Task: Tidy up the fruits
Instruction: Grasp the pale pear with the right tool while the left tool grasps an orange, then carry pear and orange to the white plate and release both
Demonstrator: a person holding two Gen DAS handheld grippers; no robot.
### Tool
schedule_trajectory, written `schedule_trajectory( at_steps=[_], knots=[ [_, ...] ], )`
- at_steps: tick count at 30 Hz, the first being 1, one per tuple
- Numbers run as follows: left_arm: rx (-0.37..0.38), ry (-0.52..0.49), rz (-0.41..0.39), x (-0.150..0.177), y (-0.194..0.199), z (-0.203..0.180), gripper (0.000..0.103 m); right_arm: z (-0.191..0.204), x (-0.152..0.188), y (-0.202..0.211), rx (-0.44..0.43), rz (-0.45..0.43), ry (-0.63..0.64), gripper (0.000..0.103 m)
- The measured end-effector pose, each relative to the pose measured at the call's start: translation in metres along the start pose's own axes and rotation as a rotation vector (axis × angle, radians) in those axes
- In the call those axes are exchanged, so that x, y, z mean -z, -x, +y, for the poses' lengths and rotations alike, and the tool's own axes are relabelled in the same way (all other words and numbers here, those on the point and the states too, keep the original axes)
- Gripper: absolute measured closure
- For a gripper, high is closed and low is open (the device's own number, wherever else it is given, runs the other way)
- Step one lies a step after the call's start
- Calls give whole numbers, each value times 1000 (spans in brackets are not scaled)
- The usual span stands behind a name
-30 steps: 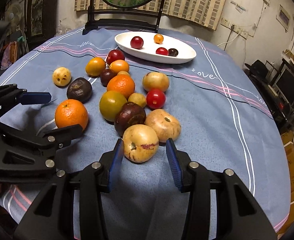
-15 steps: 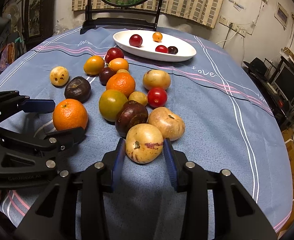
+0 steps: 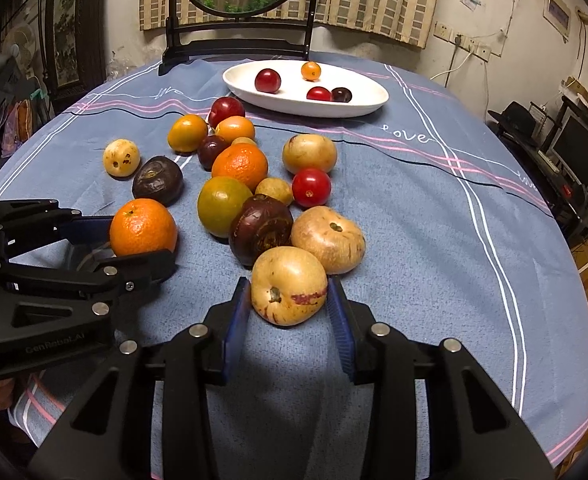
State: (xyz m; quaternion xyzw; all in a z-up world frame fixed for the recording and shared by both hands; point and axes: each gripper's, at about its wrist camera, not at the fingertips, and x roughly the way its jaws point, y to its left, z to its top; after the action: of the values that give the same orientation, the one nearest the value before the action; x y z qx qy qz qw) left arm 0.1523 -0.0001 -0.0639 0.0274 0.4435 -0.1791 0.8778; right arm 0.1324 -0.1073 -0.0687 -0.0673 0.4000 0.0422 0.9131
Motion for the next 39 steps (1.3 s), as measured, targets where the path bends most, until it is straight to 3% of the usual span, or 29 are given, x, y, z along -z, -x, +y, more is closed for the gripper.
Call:
schedule_trajectory(
  at_steps=[10, 15, 23, 31, 39],
  knots=[
    [28, 23, 10, -3, -3, 3, 56, 0, 0, 0, -5, -1, -3, 63],
    [12, 7, 15, -4, -4, 1, 56, -8, 2, -7, -55, 32, -43, 63],
    [33, 25, 6, -4, -3, 4, 57, -21, 3, 5, -92, -14, -110, 64],
    [13, 2, -20, -3, 6, -2, 57, -22, -5, 20, -49, -64, -77, 64],
    [23, -34, -91, -60, 29, 4, 57, -43, -59, 20, -26, -145, -60, 64]
  ],
)
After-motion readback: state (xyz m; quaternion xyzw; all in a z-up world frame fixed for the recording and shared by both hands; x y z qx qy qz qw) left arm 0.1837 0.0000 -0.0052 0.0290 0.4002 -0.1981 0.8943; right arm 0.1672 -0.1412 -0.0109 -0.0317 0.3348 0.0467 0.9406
